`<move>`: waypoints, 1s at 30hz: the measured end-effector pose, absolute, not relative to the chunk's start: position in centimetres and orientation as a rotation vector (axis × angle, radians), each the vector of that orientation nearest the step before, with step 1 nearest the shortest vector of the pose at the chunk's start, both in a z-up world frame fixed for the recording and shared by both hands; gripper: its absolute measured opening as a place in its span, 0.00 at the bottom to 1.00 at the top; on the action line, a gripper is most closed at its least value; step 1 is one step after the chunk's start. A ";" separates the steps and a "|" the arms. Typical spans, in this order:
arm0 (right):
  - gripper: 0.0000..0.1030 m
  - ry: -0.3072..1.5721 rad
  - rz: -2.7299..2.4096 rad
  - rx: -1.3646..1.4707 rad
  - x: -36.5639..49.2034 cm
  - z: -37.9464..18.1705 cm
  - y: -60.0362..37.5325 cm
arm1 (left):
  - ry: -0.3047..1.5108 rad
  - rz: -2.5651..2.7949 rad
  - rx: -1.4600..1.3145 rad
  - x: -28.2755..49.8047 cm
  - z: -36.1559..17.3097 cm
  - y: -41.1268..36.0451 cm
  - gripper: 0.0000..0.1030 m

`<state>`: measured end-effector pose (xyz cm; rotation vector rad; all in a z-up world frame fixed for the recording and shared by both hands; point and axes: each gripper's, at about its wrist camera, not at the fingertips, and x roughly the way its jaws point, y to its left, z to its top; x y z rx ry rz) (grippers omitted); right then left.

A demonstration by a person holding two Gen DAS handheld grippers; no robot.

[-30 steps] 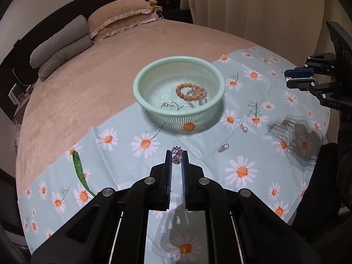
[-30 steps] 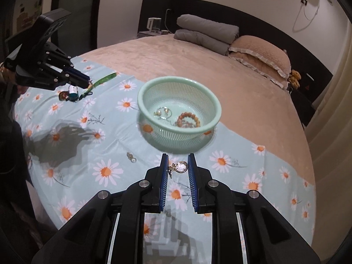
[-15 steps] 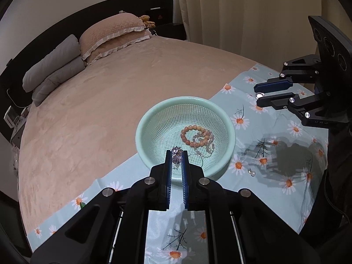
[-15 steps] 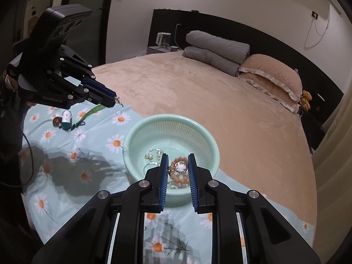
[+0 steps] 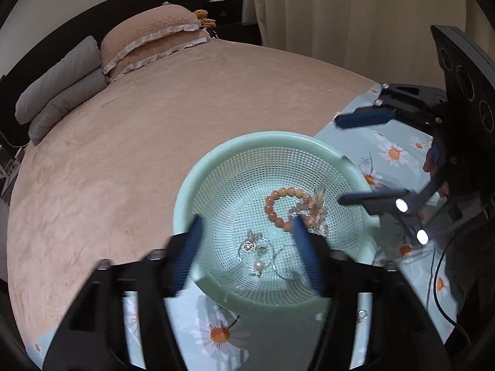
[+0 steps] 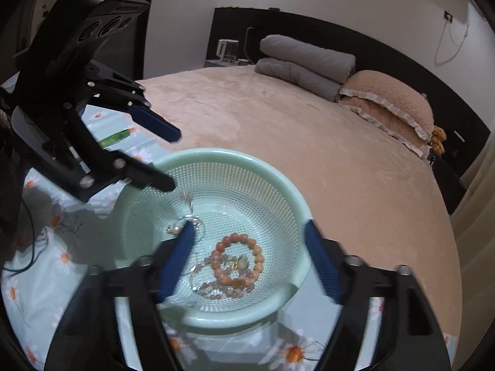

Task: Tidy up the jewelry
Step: 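Withdraw both open tools from the basket back to the sheet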

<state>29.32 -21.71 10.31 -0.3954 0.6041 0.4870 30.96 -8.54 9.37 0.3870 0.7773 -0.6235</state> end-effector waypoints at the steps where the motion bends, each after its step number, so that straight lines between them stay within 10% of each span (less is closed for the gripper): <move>1: 0.84 0.573 0.482 -0.384 29.0 10.4 -22.1 | 0.766 -0.612 0.382 30.9 9.5 -8.4 0.81; 8: 0.84 0.558 0.387 -0.372 27.5 11.0 -23.4 | 0.749 -0.518 0.386 30.1 10.5 -7.4 0.94; 30: 0.86 0.640 0.168 -0.209 16.3 10.5 -25.0 | 0.773 -0.447 0.237 18.9 9.4 -5.5 0.94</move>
